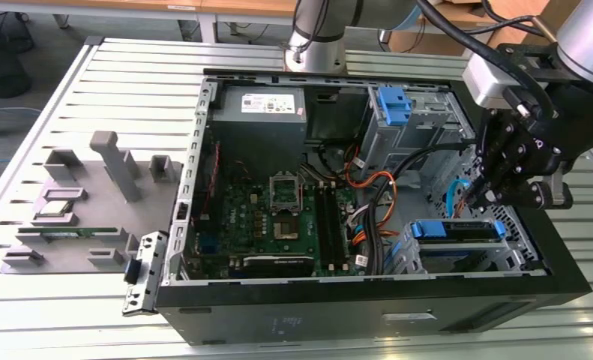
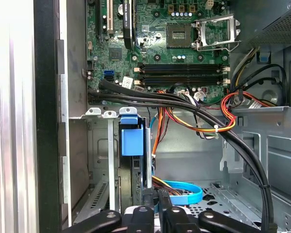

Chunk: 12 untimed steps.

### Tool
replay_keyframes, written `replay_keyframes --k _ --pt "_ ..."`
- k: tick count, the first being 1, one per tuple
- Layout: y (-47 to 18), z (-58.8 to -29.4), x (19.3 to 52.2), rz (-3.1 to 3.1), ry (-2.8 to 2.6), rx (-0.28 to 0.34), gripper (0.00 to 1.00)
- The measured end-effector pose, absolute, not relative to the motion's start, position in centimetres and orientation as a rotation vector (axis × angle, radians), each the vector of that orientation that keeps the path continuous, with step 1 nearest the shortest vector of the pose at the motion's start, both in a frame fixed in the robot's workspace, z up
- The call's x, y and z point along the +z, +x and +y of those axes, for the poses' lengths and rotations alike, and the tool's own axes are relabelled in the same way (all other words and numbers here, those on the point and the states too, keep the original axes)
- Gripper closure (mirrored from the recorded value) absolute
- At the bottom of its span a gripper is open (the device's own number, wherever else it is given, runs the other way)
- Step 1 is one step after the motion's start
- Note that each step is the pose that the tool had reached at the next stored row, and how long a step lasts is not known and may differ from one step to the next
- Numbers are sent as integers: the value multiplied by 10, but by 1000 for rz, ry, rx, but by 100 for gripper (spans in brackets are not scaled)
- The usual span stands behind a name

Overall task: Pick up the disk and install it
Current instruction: 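Insert the first disk wire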

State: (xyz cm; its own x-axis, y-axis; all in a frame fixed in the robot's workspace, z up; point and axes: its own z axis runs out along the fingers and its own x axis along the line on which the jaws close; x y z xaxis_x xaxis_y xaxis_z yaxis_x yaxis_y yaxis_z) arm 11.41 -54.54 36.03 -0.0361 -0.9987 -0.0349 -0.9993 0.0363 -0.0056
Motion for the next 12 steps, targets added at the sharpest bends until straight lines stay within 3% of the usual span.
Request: replay_keyframes --k 12 --pt "112 -546 360 2232 -2157 19 84"
